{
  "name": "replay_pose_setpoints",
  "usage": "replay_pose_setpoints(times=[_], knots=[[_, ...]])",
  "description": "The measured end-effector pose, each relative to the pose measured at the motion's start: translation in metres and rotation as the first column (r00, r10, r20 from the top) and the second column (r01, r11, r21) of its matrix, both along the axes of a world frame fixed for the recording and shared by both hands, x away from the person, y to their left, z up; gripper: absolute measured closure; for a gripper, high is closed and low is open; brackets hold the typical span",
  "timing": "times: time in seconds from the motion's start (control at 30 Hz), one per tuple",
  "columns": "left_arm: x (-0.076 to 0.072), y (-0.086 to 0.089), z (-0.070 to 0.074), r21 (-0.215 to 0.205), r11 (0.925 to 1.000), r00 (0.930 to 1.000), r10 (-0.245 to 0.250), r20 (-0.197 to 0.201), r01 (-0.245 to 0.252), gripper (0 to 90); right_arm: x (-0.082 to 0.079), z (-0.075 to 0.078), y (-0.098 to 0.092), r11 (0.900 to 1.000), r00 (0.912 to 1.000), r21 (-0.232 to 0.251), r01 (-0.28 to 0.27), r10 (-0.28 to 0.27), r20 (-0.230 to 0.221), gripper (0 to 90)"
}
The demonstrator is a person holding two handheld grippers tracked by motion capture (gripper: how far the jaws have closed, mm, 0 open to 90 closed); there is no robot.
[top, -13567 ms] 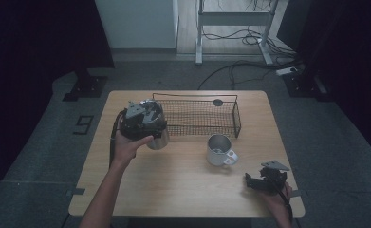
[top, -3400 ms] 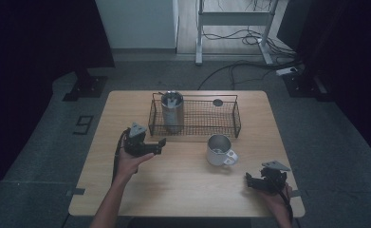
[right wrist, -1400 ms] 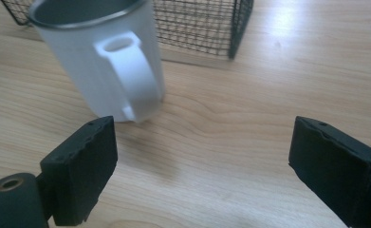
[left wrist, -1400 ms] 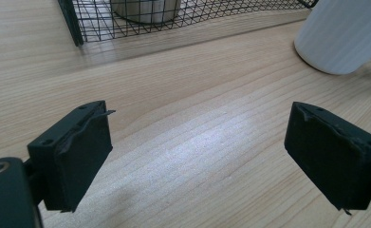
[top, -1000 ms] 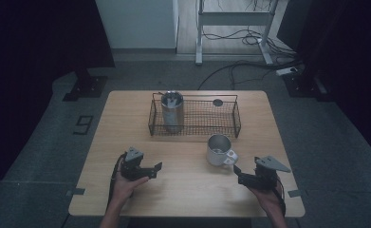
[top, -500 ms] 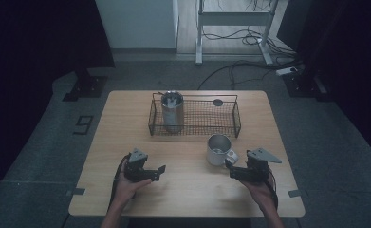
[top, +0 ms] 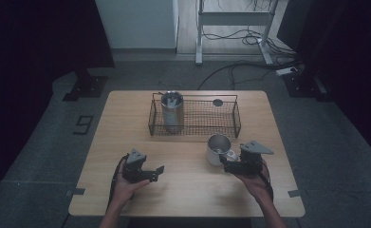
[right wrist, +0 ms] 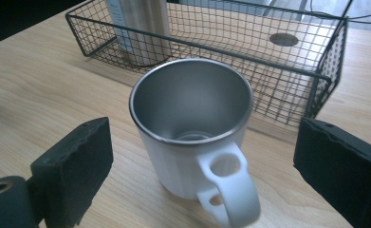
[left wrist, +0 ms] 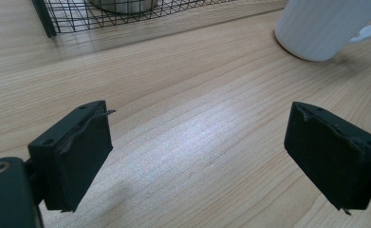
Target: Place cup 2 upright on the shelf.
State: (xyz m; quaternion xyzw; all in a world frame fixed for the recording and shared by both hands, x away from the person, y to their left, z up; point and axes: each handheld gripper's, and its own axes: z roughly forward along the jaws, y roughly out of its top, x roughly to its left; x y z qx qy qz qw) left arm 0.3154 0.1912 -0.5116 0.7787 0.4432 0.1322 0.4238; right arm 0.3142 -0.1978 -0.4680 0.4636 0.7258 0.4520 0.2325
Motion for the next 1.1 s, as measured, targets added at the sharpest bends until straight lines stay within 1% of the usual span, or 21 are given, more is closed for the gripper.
replay_pose_setpoints(times=[0.3,0.5,0.7,0.83,0.9,1.1], knots=[[-0.001,0.002,0.001,-0.003,1.0,1.0,-0.001,0.0,0.001,8.6,0.01,0.0,0.01,1.0,0.9999,0.011,-0.01,0.01,-0.009,5.9],[-0.004,0.002,0.005,-0.014,0.9999,0.9999,-0.005,0.011,0.005,8.6,0.018,0.0,0.012,1.0,0.9997,0.007,-0.016,0.016,-0.019,5.9],[-0.003,0.003,0.004,-0.01,0.9999,1.0,-0.002,0.004,0.002,8.6,0.024,-0.001,0.019,1.0,0.9992,-0.01,-0.03,0.03,-0.026,5.8],[-0.004,0.004,0.005,-0.015,0.9999,1.0,0.0,0.008,0.001,8.6,0.029,-0.004,0.025,0.999,0.9989,-0.015,-0.033,0.032,-0.033,4.1],[-0.004,0.004,0.005,-0.018,0.9998,1.0,0.0,0.008,0.0,8.6,0.03,-0.005,0.028,0.999,0.9992,-0.034,-0.025,0.024,-0.032,2.7],[-0.004,0.004,0.004,-0.013,0.9999,1.0,-0.001,0.001,0.001,8.6,0.036,-0.006,0.032,0.999,0.9987,-0.05,-0.014,0.011,-0.049,0.6]])
